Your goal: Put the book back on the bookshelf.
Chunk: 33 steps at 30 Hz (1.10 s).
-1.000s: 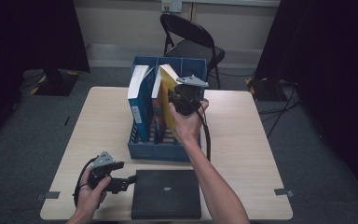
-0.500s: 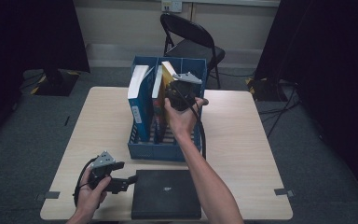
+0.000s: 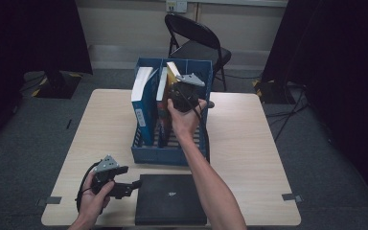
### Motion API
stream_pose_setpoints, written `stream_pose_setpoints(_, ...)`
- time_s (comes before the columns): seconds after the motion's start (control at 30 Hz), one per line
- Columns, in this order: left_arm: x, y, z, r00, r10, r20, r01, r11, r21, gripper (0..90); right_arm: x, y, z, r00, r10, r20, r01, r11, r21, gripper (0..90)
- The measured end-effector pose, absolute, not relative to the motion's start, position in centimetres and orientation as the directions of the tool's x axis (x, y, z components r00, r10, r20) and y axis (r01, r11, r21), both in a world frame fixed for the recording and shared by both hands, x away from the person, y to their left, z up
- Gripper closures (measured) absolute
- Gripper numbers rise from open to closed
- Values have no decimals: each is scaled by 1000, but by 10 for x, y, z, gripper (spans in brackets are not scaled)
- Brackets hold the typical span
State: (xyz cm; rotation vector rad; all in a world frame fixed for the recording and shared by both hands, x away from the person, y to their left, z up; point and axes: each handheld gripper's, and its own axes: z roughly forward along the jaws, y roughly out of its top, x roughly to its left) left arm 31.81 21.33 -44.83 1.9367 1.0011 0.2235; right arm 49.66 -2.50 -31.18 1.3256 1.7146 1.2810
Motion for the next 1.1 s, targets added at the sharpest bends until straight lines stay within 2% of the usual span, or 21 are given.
stream_pose_setpoints(0.5,318,214,-448,656,720,-226,552,-253,794,183,499,-16,-330,-301,951,67,337,40,941,726)
stream_pose_setpoints(0.73,318,214,-448,656,720,-227,554,-254,793,183,501,-16,-345,-294,954,66,360,46,932,728)
stream_pose_setpoints(1.1,318,213,-448,659,718,-225,551,-257,794,183,499,-19,-347,-321,944,76,376,53,925,696)
